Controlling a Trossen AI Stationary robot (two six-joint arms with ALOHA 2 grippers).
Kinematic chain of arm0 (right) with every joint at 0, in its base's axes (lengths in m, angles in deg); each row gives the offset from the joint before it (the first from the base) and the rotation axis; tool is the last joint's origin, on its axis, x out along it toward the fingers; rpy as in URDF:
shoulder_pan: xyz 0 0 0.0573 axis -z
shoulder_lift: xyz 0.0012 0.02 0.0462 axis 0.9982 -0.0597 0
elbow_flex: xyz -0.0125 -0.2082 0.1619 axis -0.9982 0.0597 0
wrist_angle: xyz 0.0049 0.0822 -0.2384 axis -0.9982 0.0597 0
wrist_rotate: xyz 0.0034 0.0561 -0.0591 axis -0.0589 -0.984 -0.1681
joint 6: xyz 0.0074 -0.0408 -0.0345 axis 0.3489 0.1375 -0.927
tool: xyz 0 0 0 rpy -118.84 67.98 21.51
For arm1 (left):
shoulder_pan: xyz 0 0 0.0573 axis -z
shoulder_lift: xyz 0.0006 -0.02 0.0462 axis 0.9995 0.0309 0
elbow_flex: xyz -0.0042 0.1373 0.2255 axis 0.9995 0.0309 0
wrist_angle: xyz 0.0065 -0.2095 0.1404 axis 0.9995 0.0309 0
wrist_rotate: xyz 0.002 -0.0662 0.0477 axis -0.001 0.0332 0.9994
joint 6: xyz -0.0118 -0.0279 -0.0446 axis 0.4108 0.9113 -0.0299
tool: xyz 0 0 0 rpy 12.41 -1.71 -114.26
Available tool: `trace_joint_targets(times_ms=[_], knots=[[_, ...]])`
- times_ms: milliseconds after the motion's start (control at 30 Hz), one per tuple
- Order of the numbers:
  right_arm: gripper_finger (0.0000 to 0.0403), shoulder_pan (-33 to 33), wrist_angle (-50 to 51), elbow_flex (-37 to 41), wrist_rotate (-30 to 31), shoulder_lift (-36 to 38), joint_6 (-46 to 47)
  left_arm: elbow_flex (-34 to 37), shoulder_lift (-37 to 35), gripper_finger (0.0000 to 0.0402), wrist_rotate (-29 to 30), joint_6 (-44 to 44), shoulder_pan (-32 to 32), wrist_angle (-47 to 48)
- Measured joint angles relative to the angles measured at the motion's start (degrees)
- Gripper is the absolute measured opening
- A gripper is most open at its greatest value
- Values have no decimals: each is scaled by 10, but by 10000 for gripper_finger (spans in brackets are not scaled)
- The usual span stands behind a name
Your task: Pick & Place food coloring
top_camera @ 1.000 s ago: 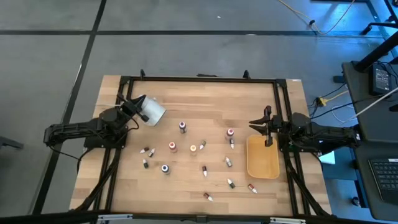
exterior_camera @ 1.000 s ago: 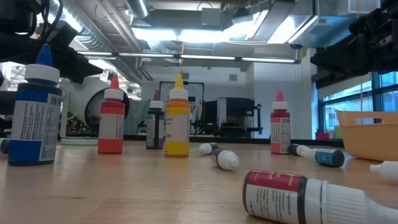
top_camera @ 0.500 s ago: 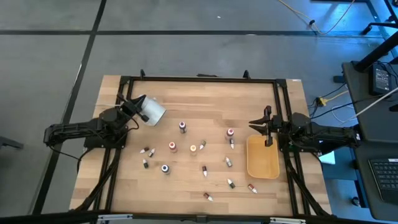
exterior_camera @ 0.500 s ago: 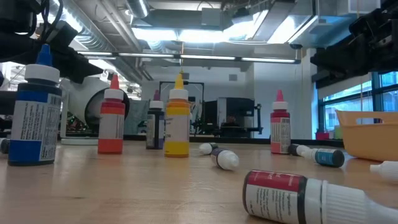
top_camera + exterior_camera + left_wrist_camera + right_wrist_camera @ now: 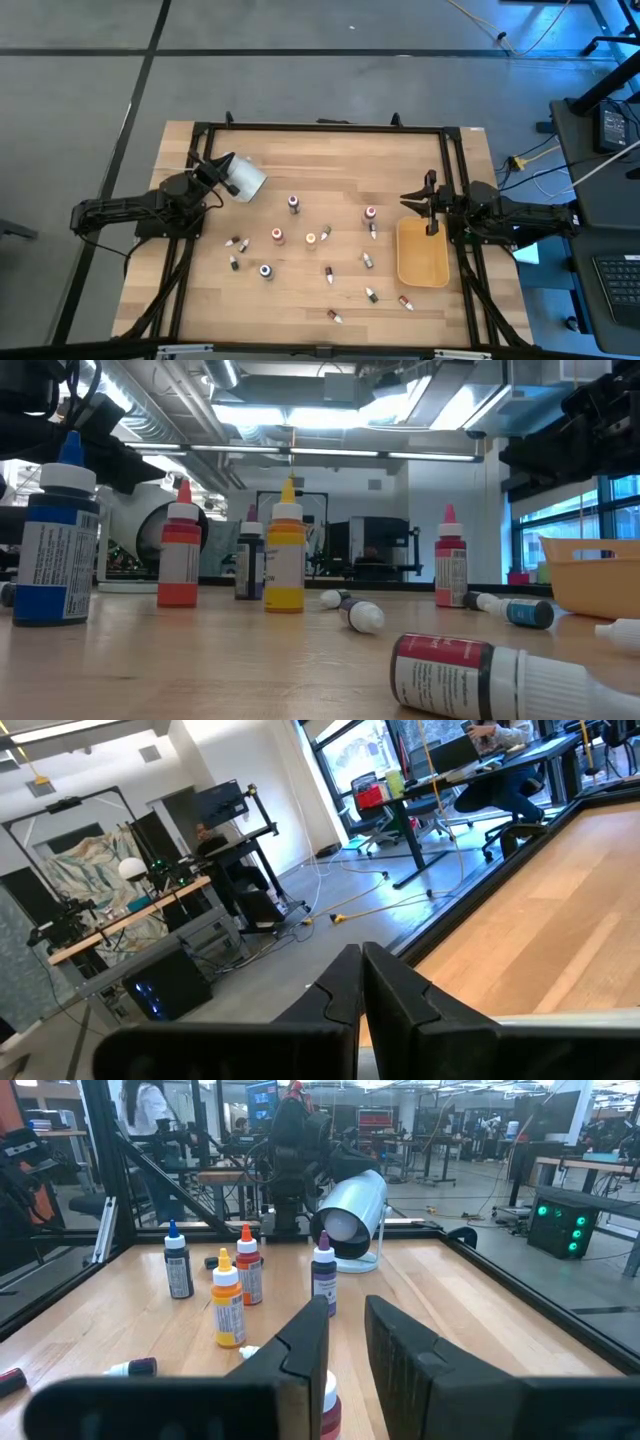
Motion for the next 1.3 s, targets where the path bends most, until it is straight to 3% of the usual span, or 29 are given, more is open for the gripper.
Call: trace_joint_targets(times_ms=[600, 867, 1033, 1167, 1300], knots=[[81, 0, -2, 0, -11, 0, 103, 0, 0, 12, 0, 0, 0, 0], [182, 0, -8, 0, -56, 0, 111, 0, 0, 9, -6, 16, 0, 0], [240, 0, -16, 0, -56, 0, 136, 0, 0, 13, -87, 166, 0, -1], [258, 0, -19, -1, -56, 0, 136, 0, 0, 9, -152, 221, 0, -4], [257, 0, 2, -29, -49, -9, 120, 0, 0, 9, -168, 229, 0, -4]])
